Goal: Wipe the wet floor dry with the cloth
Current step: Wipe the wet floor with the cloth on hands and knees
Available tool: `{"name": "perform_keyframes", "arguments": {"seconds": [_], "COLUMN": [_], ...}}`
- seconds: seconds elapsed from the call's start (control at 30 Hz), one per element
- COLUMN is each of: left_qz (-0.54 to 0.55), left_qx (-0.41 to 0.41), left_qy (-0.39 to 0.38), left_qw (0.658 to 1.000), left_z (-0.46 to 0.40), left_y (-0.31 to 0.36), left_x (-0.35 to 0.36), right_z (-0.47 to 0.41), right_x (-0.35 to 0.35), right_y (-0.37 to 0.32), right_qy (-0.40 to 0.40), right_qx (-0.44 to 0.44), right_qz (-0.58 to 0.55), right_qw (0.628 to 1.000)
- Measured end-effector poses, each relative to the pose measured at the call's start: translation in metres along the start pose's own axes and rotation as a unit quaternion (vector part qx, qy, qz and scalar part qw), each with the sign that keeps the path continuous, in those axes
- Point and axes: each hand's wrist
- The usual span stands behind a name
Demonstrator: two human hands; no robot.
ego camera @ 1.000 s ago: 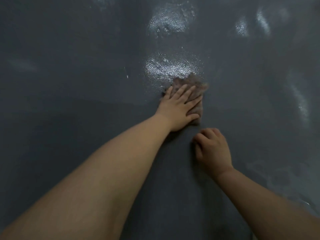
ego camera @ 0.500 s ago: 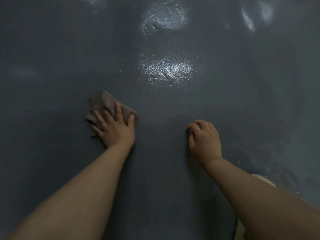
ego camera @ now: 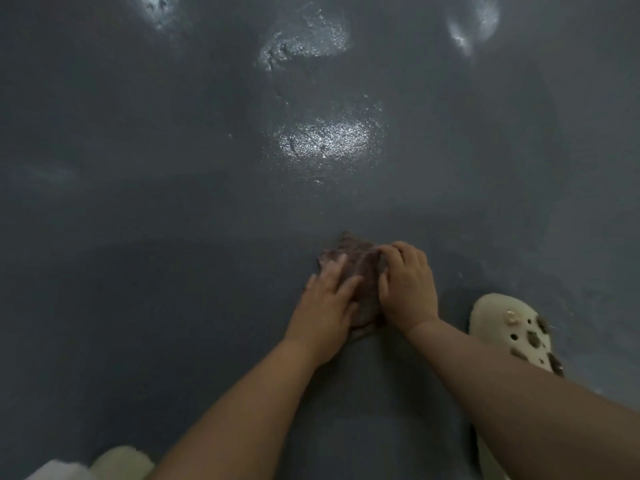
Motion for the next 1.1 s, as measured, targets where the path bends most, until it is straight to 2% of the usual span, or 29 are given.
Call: {"name": "perform_keyframes", "arguments": {"seconds": [0.07, 0.1, 0.2, 0.33, 0.4, 0.43, 0.57, 0.67, 0.77, 0.9, 1.1], "left_qz": [0.025, 0.015, 0.002, -0.019, -0.034, -0.050, -0.115, -0.135, -0.138, -0.138, -0.151], "left_qx": [-0.068, -0.107, -0.184, -0.190, -0.199, -0.202, -0.213, -0.222, -0.232, -0.238, -0.240], "left_qy": [0.101, 0.100, 0.033, -0.018, -0.052, -0.073, -0.135, -0.139, -0.138, -0.128, -0.131], "left_qw": [0.992, 0.989, 0.982, 0.982, 0.978, 0.975, 0.961, 0.955, 0.953, 0.953, 0.950], "left_z": [0.011, 0.017, 0.034, 0.037, 0.035, 0.033, 0.030, 0.025, 0.022, 0.021, 0.020], "left_y": [-0.008, -0.011, -0.018, -0.011, -0.003, 0.002, 0.016, 0.021, 0.024, 0.024, 0.025], "left_x": [-0.011, -0.017, -0.019, -0.014, -0.010, -0.008, 0.000, 0.002, 0.002, 0.003, 0.003], "right_z": [0.020, 0.032, 0.057, 0.036, 0.015, 0.003, -0.023, -0.015, 0.011, 0.046, -0.004], "right_x": [0.007, 0.012, 0.026, 0.030, 0.023, 0.018, -0.009, -0.012, 0.001, 0.017, 0.022], "right_y": [-0.006, -0.010, -0.026, -0.019, -0.005, 0.006, 0.061, 0.064, 0.029, -0.018, -0.005], "right_qy": [-0.002, -0.029, -0.147, -0.230, -0.203, -0.200, -0.181, -0.178, -0.172, -0.206, -0.180], "right_qx": [-0.063, -0.093, -0.114, -0.125, -0.115, -0.082, 0.147, 0.196, 0.174, 0.042, 0.026], "right_qz": [0.019, 0.040, 0.152, 0.177, 0.190, 0.198, 0.166, 0.154, 0.137, 0.137, 0.166], "right_qw": [0.998, 0.994, 0.971, 0.949, 0.954, 0.956, 0.958, 0.952, 0.960, 0.968, 0.969]}}
Point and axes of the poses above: each hand's wrist, its own z-axis away from the middle knuckle, its own x-axis out of the palm, y = z × x, and after that the axes turned 10 degrees about x, right-handed
